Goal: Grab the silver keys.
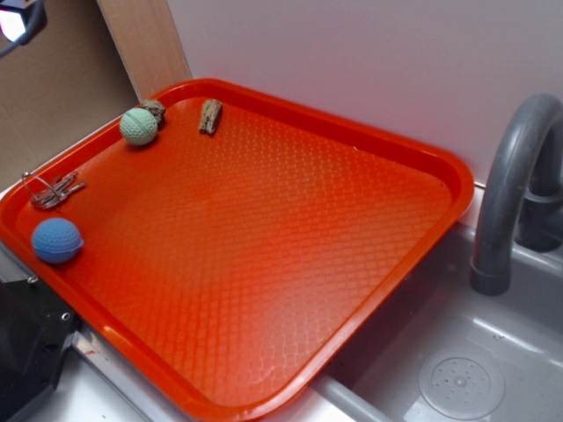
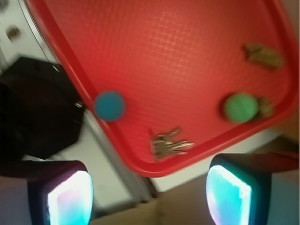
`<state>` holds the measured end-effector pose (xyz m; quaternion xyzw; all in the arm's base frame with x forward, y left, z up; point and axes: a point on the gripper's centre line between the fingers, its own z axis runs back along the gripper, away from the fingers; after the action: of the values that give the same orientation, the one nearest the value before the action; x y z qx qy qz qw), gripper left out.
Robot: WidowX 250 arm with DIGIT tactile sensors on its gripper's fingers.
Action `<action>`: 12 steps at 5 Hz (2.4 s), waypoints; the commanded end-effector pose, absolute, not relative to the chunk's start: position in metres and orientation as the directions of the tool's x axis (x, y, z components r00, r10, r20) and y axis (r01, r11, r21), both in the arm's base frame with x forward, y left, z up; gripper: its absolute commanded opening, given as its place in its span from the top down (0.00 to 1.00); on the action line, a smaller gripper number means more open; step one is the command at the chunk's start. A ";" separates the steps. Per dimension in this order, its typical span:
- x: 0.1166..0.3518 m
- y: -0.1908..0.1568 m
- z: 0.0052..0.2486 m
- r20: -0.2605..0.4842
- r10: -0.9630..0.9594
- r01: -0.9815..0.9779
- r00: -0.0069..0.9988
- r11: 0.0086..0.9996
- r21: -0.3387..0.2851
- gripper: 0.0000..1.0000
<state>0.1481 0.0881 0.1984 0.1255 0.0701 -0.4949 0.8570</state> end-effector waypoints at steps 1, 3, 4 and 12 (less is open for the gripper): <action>0.160 0.083 0.203 -0.246 -0.845 0.879 0.476 0.445 0.172 0.00; 0.160 0.083 0.203 -0.246 -0.845 0.879 0.476 0.445 0.172 0.00; 0.160 0.083 0.203 -0.246 -0.845 0.879 0.476 0.445 0.172 0.00; 0.138 0.129 0.084 -0.252 -0.948 0.976 0.193 0.211 -0.046 0.00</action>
<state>0.1333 0.1313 0.0802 0.0546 0.1163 -0.6228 0.7718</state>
